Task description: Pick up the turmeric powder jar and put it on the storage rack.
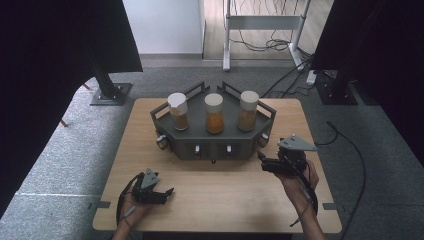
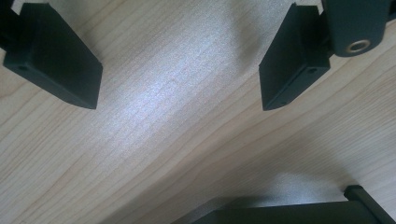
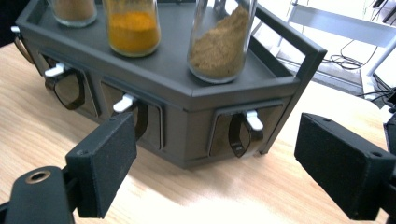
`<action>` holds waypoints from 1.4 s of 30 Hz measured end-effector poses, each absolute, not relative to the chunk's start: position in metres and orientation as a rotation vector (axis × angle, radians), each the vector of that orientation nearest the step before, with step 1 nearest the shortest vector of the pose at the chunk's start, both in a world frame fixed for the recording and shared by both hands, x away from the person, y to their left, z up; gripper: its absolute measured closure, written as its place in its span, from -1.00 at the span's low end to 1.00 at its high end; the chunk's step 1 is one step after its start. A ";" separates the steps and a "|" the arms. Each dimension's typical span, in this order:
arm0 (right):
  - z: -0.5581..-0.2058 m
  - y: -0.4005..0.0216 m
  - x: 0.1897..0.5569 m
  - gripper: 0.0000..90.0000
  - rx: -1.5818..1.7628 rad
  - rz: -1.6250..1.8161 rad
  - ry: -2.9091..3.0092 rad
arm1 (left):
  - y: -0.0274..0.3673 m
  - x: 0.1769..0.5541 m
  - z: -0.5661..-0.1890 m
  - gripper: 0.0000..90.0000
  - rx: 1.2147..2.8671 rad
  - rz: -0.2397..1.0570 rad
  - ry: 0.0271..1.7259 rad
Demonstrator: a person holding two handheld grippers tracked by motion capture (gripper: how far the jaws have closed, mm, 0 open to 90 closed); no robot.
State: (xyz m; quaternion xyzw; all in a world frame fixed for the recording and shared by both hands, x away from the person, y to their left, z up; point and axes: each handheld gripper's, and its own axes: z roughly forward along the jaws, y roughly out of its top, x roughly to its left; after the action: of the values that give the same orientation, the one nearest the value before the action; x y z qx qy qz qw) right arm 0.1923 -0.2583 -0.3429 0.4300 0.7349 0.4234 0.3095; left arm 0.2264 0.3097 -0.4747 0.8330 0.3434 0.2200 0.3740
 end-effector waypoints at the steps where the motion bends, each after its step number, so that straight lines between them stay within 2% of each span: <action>1: -0.344 -0.259 0.191 -0.73 1.136 1.116 1.943 | 0.310 0.226 -0.475 -0.70 2.133 0.563 0.879; 42: -0.412 -0.271 0.181 -0.72 1.233 1.063 1.959 | 0.309 0.227 -0.474 -0.70 2.138 0.565 0.881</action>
State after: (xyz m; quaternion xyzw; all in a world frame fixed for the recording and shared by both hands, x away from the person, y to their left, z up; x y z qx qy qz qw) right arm 0.1814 -0.2711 -0.4123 0.4629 0.7354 0.3990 0.2930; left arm 0.2267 0.3092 -0.4743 0.8338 0.3437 0.2205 0.3716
